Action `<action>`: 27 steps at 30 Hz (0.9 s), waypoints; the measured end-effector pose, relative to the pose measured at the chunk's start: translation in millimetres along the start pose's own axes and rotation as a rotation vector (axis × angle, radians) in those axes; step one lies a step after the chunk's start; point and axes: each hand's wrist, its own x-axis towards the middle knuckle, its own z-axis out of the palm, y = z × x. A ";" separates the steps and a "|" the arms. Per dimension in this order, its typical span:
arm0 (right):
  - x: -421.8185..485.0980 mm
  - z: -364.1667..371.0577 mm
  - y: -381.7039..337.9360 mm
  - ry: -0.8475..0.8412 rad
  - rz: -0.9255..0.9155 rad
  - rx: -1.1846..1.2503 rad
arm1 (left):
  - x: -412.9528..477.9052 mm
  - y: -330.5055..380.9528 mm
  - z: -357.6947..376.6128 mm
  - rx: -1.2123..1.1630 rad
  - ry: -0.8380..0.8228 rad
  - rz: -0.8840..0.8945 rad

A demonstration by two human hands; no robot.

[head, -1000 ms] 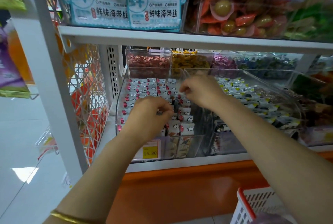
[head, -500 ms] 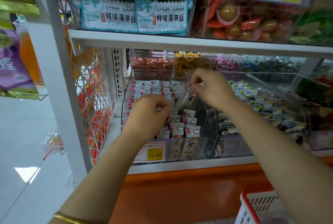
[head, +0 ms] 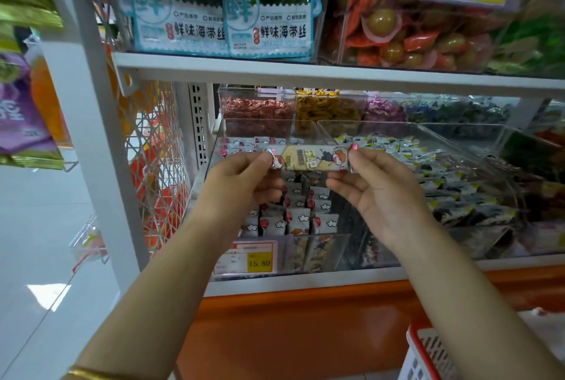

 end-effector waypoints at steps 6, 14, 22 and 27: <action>1.9 -3.3 5.0 -0.051 0.060 0.099 | -1.6 -0.4 1.1 -0.044 -0.010 -0.045; 3.2 -7.0 12.5 0.052 -0.046 0.076 | -0.8 -3.4 -3.8 -0.068 -0.032 0.015; 0.8 -7.8 11.2 0.003 -0.206 -0.200 | -0.9 -3.4 -7.6 0.016 -0.053 0.106; 2.0 -6.9 13.1 0.018 -0.294 -0.368 | -3.6 2.0 -5.0 -0.056 -0.114 0.054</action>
